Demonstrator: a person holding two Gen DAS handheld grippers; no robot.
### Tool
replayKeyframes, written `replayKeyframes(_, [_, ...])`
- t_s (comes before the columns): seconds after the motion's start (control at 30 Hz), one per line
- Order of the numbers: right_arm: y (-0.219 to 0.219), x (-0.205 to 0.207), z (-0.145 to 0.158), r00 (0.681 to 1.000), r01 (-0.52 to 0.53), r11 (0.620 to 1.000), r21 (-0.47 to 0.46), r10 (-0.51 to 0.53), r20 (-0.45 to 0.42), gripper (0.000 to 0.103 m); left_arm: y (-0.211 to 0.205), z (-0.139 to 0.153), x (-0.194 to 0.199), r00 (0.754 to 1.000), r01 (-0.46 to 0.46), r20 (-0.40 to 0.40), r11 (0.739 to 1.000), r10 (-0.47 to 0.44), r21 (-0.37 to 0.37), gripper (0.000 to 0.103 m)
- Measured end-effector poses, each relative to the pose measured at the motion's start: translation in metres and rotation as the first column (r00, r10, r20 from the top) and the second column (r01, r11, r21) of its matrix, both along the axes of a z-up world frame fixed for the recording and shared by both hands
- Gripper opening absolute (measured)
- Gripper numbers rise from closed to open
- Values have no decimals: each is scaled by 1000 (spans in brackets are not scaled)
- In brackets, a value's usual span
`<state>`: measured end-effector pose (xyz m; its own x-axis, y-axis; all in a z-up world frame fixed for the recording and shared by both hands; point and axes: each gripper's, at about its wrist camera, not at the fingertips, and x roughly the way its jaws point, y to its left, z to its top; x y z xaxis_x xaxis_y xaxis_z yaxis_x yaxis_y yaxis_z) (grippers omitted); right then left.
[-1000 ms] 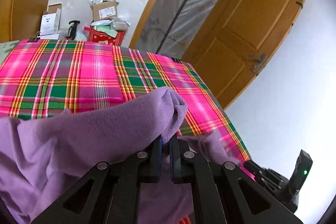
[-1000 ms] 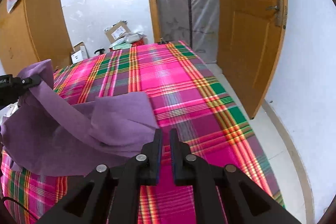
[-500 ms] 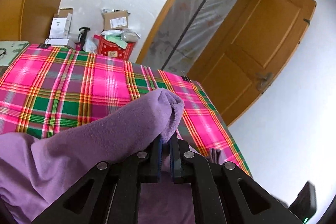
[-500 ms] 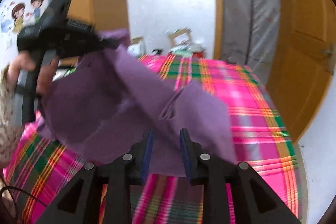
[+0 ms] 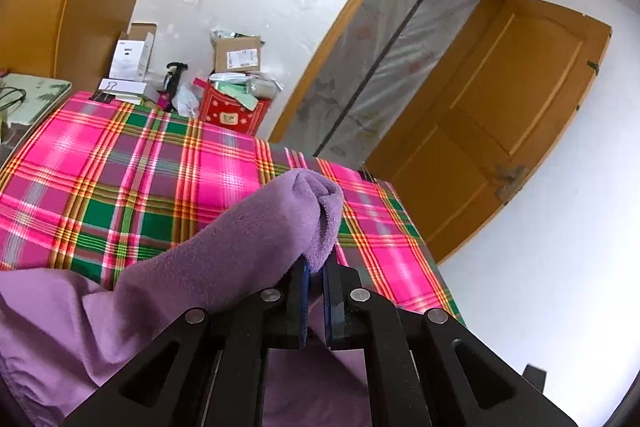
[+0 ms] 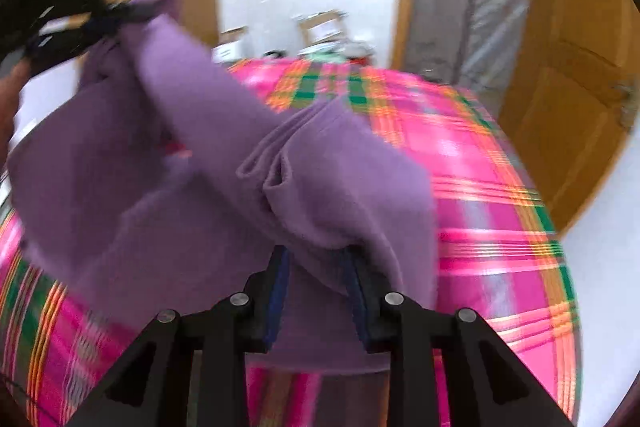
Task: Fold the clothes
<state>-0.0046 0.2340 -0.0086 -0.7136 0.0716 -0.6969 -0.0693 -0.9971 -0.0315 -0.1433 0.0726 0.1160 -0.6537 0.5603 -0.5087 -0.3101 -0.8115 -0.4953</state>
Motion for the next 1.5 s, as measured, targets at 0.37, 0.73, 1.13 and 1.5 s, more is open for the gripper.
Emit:
replayKeyframes(0.37, [52,0,6,970,241,968,-73,-243,-14,31,-7,-10,-13,999,-50,13,999,50,-8,5])
replayKeyframes(0.73, [31,7,21,981,184,982,-46,-187,-55,32,-1,-16,-16,998,-27,54,990,35,-139,7])
replayKeyframes(1.13, [-12,33,48,995,60,996,-66,-65,-75,32,-67,22,44,998,18,67,993,-10,-120,33])
replayKeyframes(1.5, [-58,90,133,987,-80,990,116,95,-128,32,-179,1,122,983,-124,114,978,144,-165,33])
